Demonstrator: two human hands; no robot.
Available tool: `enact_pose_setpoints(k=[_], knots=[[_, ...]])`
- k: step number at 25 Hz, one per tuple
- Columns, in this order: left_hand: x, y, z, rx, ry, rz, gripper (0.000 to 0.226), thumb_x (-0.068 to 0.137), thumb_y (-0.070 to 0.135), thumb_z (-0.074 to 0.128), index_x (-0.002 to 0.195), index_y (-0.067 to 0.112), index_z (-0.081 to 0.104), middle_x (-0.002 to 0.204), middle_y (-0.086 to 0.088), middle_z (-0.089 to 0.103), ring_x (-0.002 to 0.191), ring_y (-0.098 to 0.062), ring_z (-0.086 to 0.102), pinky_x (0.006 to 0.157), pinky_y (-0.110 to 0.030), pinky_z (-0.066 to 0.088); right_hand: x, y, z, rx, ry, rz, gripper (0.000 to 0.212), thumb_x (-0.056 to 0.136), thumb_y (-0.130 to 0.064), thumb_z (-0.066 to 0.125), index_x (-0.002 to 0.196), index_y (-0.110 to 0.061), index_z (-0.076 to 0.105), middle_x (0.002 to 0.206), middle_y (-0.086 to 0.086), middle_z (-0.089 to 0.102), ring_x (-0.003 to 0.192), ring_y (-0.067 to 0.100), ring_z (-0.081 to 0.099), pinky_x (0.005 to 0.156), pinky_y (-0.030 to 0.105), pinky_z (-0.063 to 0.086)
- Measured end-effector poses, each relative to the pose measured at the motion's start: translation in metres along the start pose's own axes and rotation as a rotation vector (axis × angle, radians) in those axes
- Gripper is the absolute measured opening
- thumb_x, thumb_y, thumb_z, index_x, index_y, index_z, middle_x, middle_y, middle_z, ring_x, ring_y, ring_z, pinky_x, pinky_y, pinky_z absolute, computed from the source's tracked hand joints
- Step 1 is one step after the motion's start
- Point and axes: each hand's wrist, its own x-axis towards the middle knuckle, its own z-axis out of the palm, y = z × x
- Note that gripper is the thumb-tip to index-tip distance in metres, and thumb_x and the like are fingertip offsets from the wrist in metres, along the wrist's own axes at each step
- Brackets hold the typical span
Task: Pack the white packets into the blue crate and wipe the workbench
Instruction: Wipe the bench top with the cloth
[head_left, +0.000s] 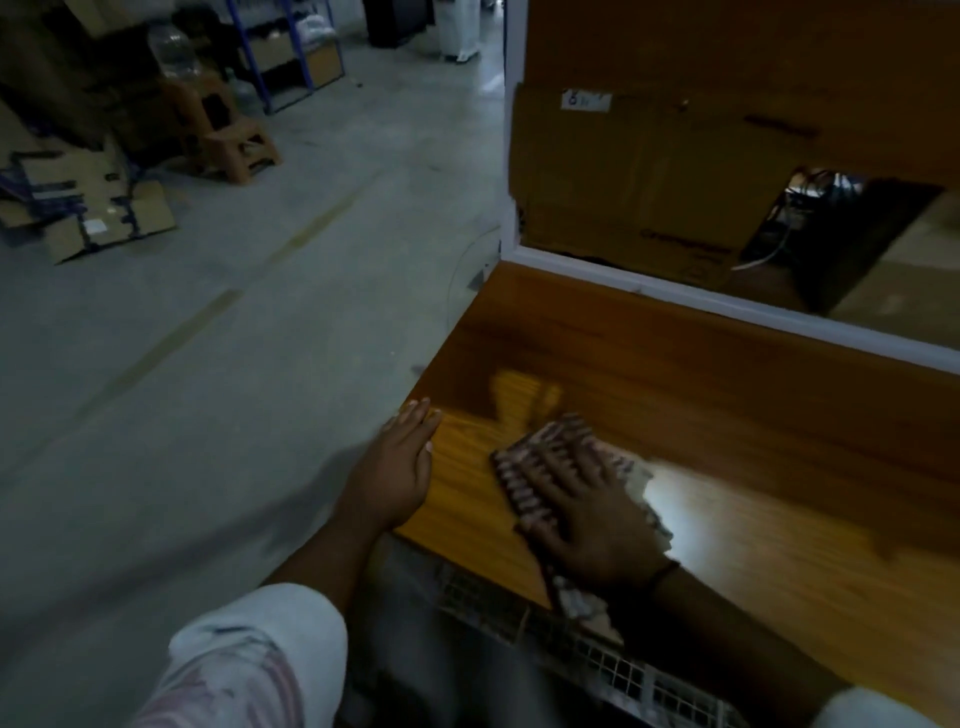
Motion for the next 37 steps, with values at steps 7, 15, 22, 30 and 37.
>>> enact_pose_setpoints(k=[7, 15, 22, 30, 37], knots=[[0.0, 0.007, -0.006, 0.039, -0.02, 0.006, 0.054, 0.101, 0.027, 0.033, 0.152, 0.012, 0.046, 0.165, -0.011, 0.031, 0.154, -0.029, 0.024, 0.125, -0.049, 0.021, -0.035, -0.056, 0.001, 0.052, -0.009, 0.278, 0.069, 0.098, -0.073, 0.013, 0.158, -0.043, -0.004, 0.167, -0.006, -0.008, 0.152, 0.029, -0.019, 0.121, 0.053, -0.013], [0.036, 0.085, 0.012, 0.18, -0.306, 0.16, 0.067, 0.104, 0.059, 0.035, 0.16, 0.023, 0.028, 0.17, -0.008, 0.016, 0.156, -0.034, 0.01, 0.127, -0.051, 0.004, -0.047, 0.007, -0.003, 0.007, -0.005, 0.638, 0.073, 0.093, -0.078, 0.005, 0.156, -0.044, -0.009, 0.164, -0.009, -0.017, 0.152, 0.027, -0.021, 0.12, 0.055, -0.014], [0.065, 0.102, 0.044, 0.116, -0.246, 0.113, 0.072, 0.101, 0.067, 0.03, 0.163, 0.031, 0.018, 0.172, 0.004, 0.006, 0.158, -0.024, -0.001, 0.122, -0.05, 0.019, -0.059, 0.027, -0.009, -0.023, -0.051, 0.381, 0.069, 0.095, -0.077, 0.008, 0.155, -0.048, -0.008, 0.167, -0.009, -0.011, 0.152, 0.023, -0.021, 0.122, 0.053, -0.011], [0.069, 0.103, 0.046, 0.13, -0.216, 0.085, 0.073, 0.1, 0.069, 0.029, 0.163, 0.034, 0.014, 0.171, 0.012, -0.001, 0.158, -0.016, -0.007, 0.121, -0.044, 0.022, 0.035, 0.085, -0.001, -0.025, 0.017, 0.191, 0.065, 0.1, -0.066, 0.016, 0.159, -0.039, 0.007, 0.168, -0.005, 0.001, 0.154, 0.027, -0.011, 0.122, 0.05, -0.006], [0.069, 0.103, 0.047, 0.14, -0.208, 0.096, 0.072, 0.102, 0.069, 0.031, 0.161, 0.045, -0.002, 0.169, 0.019, -0.01, 0.156, -0.01, -0.017, 0.124, -0.04, 0.016, 0.143, 0.202, -0.027, 0.023, 0.017, 0.66, 0.074, 0.095, -0.067, 0.01, 0.16, -0.033, 0.001, 0.168, 0.005, -0.003, 0.152, 0.037, -0.006, 0.121, 0.054, -0.009]])
